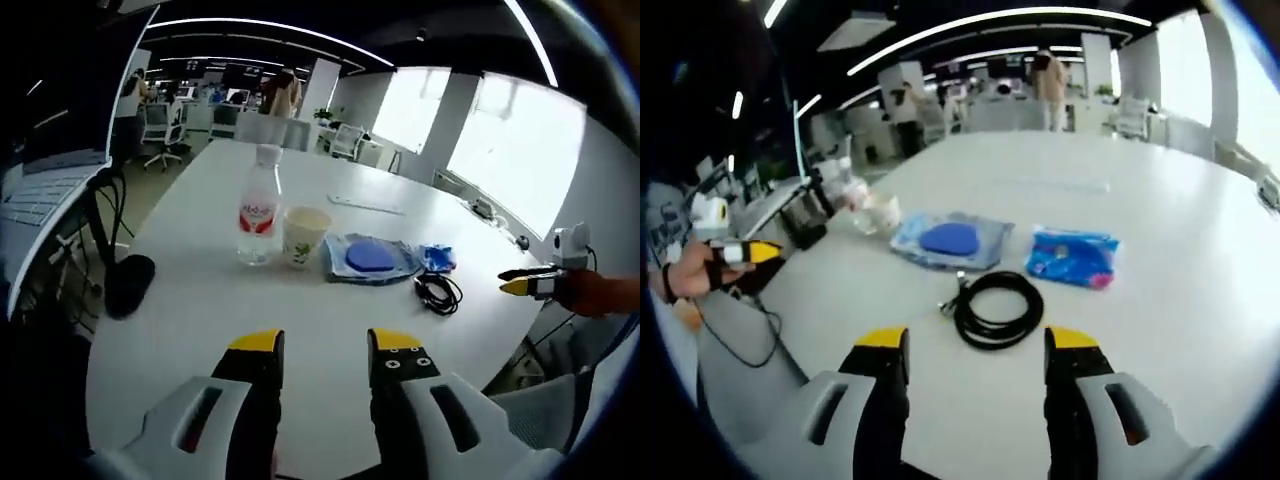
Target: Arrange the tabletop items into an orderly group along one side of the table until the central work area is clear of visible clutter.
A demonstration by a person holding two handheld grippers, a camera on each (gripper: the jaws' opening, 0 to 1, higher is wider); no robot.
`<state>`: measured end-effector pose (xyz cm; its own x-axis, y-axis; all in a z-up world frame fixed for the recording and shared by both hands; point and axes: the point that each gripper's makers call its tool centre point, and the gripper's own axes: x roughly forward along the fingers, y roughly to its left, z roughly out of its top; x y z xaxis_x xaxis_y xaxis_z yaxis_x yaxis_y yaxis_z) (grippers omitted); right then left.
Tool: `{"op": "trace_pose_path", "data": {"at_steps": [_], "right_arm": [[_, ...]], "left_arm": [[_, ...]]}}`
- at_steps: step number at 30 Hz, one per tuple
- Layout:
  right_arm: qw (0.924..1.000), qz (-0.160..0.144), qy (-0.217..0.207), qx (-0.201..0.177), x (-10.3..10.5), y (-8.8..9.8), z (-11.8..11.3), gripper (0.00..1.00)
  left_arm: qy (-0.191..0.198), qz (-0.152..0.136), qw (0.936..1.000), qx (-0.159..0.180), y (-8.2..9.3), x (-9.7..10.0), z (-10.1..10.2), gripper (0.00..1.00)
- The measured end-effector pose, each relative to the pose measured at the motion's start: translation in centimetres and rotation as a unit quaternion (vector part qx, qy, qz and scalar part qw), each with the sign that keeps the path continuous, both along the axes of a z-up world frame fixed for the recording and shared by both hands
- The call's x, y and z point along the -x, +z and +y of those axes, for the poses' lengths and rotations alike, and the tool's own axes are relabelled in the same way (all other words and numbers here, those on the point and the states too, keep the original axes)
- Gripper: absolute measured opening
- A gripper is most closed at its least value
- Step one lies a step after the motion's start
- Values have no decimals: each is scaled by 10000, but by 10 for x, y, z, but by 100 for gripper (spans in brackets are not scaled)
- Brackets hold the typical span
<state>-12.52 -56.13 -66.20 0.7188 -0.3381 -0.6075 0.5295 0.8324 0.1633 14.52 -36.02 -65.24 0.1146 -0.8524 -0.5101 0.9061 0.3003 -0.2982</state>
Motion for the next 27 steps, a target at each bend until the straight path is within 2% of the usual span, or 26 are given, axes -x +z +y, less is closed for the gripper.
{"op": "trace_pose_path", "data": {"at_steps": [15, 27], "right_arm": [[9998, -11, -164, -99, 12, -3, 7, 53], [9995, -25, -273, -157, 20, -7, 11, 53]], "left_arm": [[-40, 94, 9999, 81, -1, 7, -7, 34], [-46, 156, 9998, 74, -2, 11, -5, 34]]}}
